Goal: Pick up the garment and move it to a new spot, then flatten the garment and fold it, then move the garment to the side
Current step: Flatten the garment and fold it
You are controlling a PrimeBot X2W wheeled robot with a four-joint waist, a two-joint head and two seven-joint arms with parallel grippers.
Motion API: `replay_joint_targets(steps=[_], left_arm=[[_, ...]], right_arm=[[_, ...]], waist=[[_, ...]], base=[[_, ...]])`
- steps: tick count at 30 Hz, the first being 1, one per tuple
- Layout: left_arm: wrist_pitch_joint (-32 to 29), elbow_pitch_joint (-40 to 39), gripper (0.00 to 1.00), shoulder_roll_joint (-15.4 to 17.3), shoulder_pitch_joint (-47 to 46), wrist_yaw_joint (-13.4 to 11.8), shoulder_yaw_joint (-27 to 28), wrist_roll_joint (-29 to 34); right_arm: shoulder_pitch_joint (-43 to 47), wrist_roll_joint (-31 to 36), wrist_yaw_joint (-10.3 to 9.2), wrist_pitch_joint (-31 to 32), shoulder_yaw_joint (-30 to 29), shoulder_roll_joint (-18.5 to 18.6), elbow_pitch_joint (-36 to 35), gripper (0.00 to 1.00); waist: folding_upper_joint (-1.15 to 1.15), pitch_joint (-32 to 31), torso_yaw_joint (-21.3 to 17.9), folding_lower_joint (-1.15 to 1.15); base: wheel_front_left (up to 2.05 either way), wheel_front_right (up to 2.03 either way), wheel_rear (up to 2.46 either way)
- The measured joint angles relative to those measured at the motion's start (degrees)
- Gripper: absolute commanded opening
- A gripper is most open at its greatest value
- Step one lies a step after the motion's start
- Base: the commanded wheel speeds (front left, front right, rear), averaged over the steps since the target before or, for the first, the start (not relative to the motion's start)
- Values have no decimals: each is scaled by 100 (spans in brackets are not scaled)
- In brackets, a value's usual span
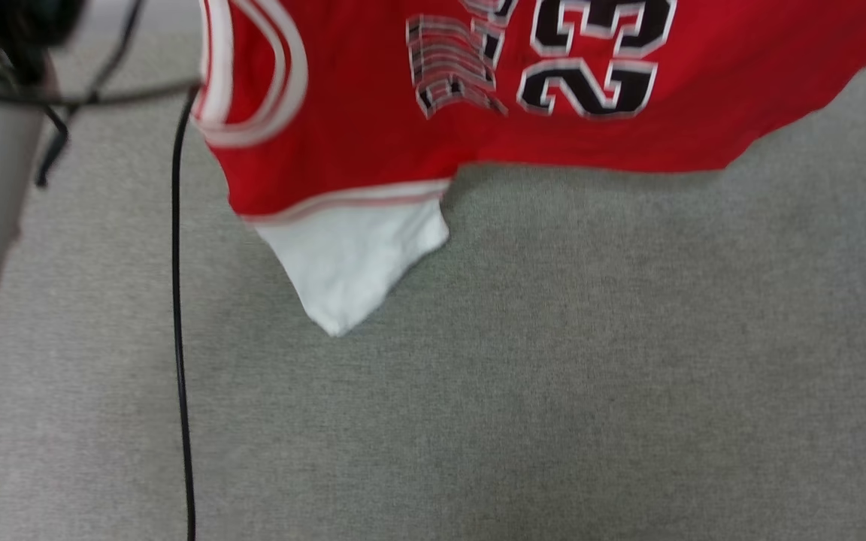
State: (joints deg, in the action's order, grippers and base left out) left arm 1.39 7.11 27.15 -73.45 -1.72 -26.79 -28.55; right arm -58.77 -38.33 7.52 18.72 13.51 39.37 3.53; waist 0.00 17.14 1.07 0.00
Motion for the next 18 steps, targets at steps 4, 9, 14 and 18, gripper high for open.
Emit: replay_joint_targets(steps=[4, 9, 14, 18], left_arm=[[-15, 610, 0, -89, -959, 187, -32, 172], [119, 1471, 0, -237, -2140, 383, -42, 367], [388, 2252, 0, -410, -3054, 554, -75, 471], [600, 2742, 0, -459, -3549, 625, -83, 521]], right_arm=[[-904, 233, 0, -30, 116, -188, 583, 0], [-2044, 519, 0, -216, 353, -353, 1256, 0], [-3015, 669, 1, -416, 636, -454, 1858, 0], [-3621, 747, 0, -622, 854, -514, 2276, 0]], waist=[[0, 423, -78, 1], [0, 928, -170, 1], [0, 1311, -246, 1], [0, 1510, -261, 1]], base=[[0, 0, 0], [0, 0, 0], [0, 0, 0], [0, 0, 0]])
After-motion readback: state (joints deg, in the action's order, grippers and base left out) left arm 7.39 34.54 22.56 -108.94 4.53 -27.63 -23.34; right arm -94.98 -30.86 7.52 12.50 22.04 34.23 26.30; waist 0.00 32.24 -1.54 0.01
